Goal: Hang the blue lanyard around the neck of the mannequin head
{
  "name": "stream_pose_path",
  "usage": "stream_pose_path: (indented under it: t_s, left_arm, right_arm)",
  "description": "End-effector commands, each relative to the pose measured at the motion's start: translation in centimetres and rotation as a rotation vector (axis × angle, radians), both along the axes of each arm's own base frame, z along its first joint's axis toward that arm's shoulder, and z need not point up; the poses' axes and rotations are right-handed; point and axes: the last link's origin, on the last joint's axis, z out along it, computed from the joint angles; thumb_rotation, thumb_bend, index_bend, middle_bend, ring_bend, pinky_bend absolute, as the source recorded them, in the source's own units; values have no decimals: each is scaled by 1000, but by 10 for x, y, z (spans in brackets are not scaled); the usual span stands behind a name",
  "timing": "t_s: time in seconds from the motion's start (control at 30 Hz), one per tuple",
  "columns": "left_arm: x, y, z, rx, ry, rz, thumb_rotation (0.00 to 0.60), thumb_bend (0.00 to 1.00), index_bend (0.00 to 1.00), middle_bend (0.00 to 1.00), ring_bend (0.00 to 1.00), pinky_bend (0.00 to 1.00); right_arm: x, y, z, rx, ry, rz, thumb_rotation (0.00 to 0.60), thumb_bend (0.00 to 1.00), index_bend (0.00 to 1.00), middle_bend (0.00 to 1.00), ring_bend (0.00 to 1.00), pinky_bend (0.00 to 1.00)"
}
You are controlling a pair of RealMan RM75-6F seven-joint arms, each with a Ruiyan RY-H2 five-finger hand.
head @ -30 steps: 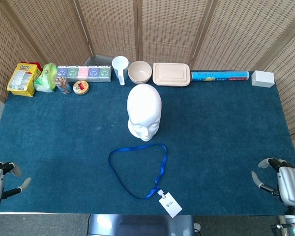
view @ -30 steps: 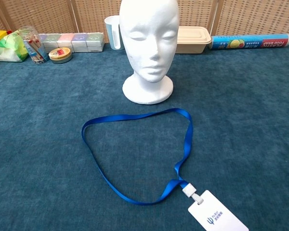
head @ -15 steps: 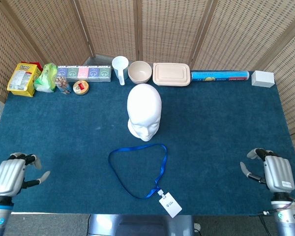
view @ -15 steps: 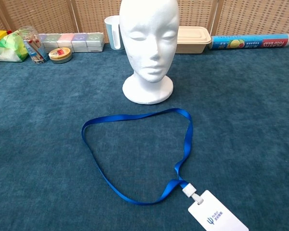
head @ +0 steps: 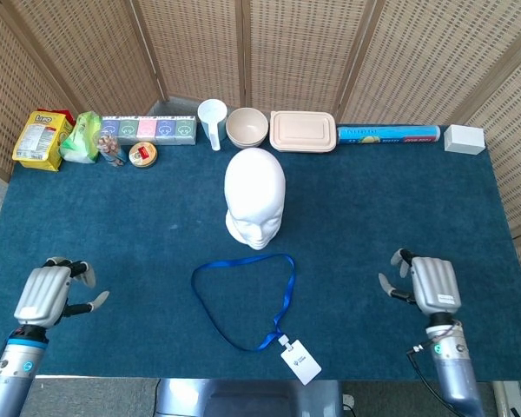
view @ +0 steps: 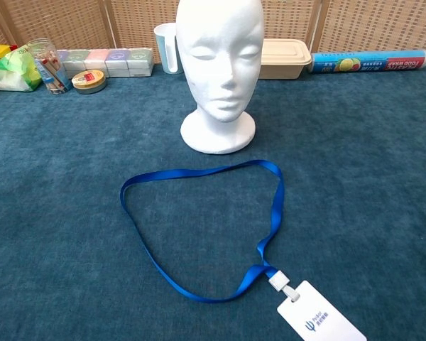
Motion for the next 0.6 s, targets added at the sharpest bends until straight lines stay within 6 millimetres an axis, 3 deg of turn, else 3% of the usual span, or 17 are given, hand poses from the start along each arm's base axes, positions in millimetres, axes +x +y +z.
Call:
stream_pose_path:
  t_s: [0.03,0.27,0.6]
  left_arm:
    - [0,4,-2,-4,-1,-3,484,224,612,569,491,294]
    - [0,12,-4,-9,0,-11,479,224,612,568,491,294]
    - [0,22,-5,-17,1,-20,483,224,612,568,491,294]
  right_arm:
    - [14,-10,-15,12,11,2,333,368,429,681,870,921]
    - [32,-17,-38,36,-5,-19,335,367,421,774,990,1000]
    - [57,-24,-68,93,-10,-35,337,367,401,793,1000,1000]
